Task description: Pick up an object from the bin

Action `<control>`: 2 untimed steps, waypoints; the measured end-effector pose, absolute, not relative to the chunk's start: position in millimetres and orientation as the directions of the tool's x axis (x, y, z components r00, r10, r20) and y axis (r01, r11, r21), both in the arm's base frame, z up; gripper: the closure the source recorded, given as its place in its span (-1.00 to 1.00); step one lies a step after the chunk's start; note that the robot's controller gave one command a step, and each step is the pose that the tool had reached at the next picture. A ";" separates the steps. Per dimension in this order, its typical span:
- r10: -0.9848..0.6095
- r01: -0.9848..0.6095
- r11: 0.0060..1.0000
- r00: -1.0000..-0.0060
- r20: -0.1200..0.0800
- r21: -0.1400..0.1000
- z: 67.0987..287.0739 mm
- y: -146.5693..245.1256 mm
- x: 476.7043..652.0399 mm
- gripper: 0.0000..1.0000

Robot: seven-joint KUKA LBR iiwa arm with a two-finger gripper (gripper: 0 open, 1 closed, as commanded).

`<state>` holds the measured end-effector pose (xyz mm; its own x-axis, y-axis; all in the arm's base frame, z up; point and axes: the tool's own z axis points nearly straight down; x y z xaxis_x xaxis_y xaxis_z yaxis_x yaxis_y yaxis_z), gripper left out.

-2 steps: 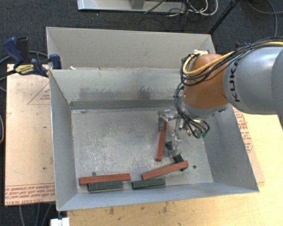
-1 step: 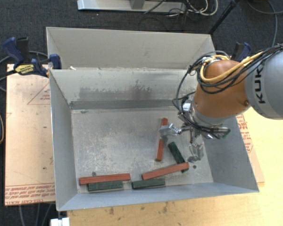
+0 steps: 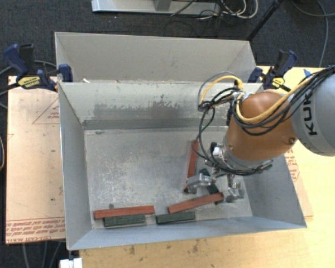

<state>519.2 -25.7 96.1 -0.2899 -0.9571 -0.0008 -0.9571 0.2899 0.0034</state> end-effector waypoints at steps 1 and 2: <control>-0.941 -0.941 0.338 -0.338 0.000 0.002 68.2 -70.1 525.9 -1.00; -0.990 -0.990 0.138 -0.138 -0.004 -0.004 70.1 -35.7 568.6 -1.00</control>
Offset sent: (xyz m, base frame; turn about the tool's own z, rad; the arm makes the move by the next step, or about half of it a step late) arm 0.0069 -0.0430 -0.0261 0.0422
